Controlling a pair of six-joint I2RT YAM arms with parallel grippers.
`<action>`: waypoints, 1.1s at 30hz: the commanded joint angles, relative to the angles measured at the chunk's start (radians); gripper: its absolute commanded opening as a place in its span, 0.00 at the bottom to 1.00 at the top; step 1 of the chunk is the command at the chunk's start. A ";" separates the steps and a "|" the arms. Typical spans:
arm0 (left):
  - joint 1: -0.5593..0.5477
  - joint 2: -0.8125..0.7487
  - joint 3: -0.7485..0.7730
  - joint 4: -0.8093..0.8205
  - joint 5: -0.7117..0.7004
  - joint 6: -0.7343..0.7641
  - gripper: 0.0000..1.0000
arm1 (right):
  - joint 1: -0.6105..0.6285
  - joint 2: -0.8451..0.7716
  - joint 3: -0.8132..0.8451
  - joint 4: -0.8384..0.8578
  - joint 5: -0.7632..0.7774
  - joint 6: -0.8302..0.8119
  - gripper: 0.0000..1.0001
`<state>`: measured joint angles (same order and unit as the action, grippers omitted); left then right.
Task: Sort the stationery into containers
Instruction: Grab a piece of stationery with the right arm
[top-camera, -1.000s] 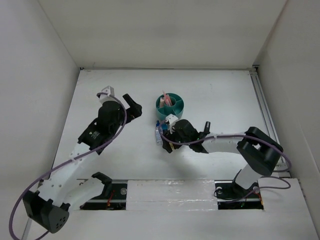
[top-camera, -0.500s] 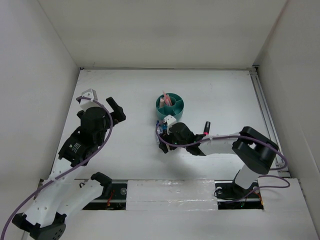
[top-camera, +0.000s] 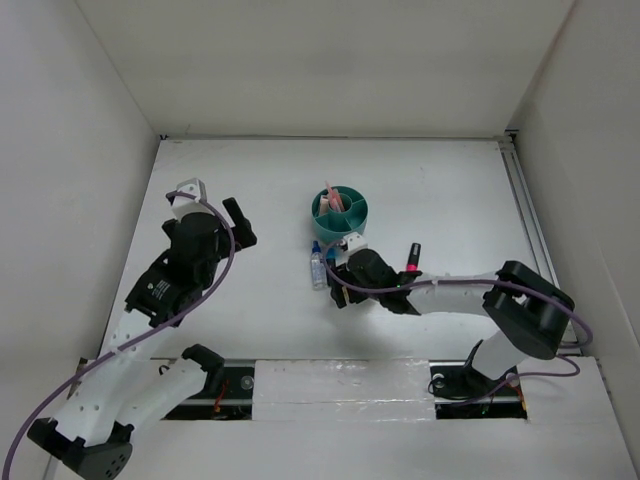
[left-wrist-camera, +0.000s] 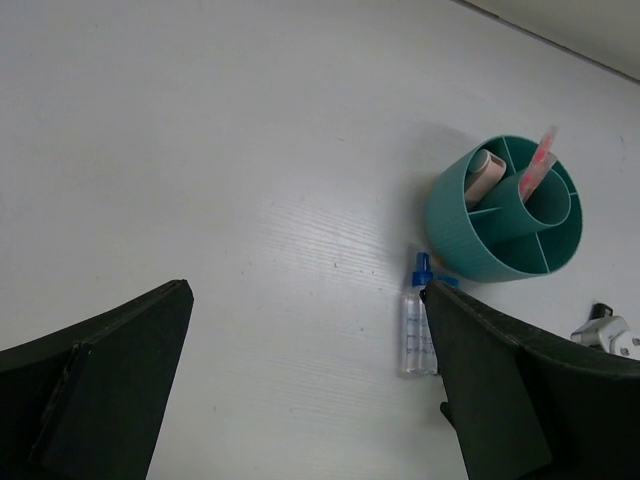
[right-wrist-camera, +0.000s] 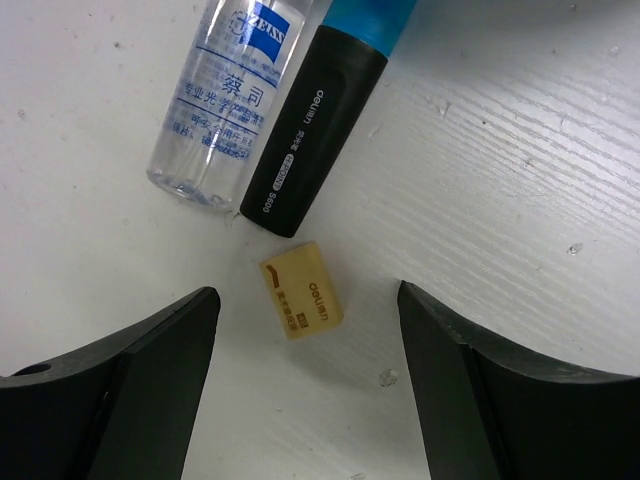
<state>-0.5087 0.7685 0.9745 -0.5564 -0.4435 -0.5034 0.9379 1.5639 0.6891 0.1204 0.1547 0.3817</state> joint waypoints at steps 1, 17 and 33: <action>-0.001 -0.029 -0.007 0.044 0.014 0.029 1.00 | 0.019 0.018 0.000 -0.096 0.022 0.033 0.78; -0.001 -0.060 -0.016 0.062 0.052 0.048 1.00 | 0.079 0.117 0.058 -0.169 0.086 0.082 0.54; -0.001 -0.060 -0.016 0.062 0.071 0.057 1.00 | 0.079 0.137 0.087 -0.304 0.077 0.178 0.53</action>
<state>-0.5087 0.7200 0.9634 -0.5209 -0.3782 -0.4637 1.0027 1.6451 0.7975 0.0017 0.2882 0.5140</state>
